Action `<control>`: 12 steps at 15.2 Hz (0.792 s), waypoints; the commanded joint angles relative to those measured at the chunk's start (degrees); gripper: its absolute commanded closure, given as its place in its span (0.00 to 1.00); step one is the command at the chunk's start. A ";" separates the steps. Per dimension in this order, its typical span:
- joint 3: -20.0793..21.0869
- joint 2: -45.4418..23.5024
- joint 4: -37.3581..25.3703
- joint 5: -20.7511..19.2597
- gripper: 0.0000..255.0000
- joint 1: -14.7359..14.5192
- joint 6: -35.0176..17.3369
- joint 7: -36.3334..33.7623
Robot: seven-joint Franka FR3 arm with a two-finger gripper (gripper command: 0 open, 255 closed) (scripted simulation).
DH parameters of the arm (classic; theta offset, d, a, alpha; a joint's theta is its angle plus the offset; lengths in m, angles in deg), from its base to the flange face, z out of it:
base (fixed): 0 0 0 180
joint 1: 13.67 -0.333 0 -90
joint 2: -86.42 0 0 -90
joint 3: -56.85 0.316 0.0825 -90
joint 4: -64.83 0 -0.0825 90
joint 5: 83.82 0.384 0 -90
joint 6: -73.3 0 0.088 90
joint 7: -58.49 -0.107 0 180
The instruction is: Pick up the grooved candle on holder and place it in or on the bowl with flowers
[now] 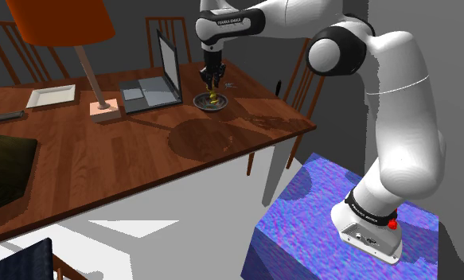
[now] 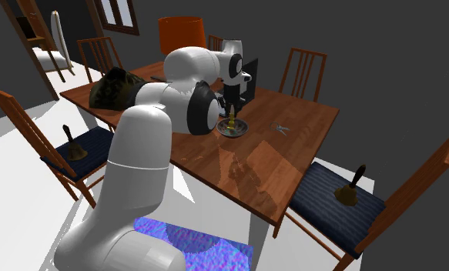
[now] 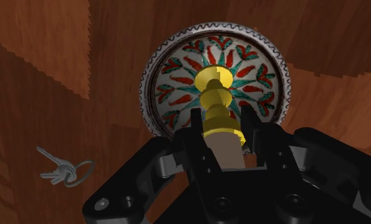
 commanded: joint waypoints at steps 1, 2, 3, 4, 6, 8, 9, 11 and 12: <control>0.00 0.01 0.04 0.00 1.00 0.00 -0.04 0.00; 0.00 0.01 0.04 0.00 1.00 0.00 -0.04 0.00; 0.00 0.01 0.04 0.00 1.00 0.00 -0.04 0.00; 0.00 0.01 0.04 0.00 0.00 0.00 -0.04 0.00; 0.00 0.01 0.04 0.00 0.00 0.00 -0.04 0.00; 0.00 0.01 0.04 0.00 0.00 0.00 -0.04 0.00; 0.00 0.01 0.04 0.00 0.00 0.00 -0.04 0.00; 0.00 0.15 -3.58 -0.01 0.00 0.01 3.72 -0.01; 0.00 0.02 -5.72 -0.01 0.00 0.02 5.73 -0.02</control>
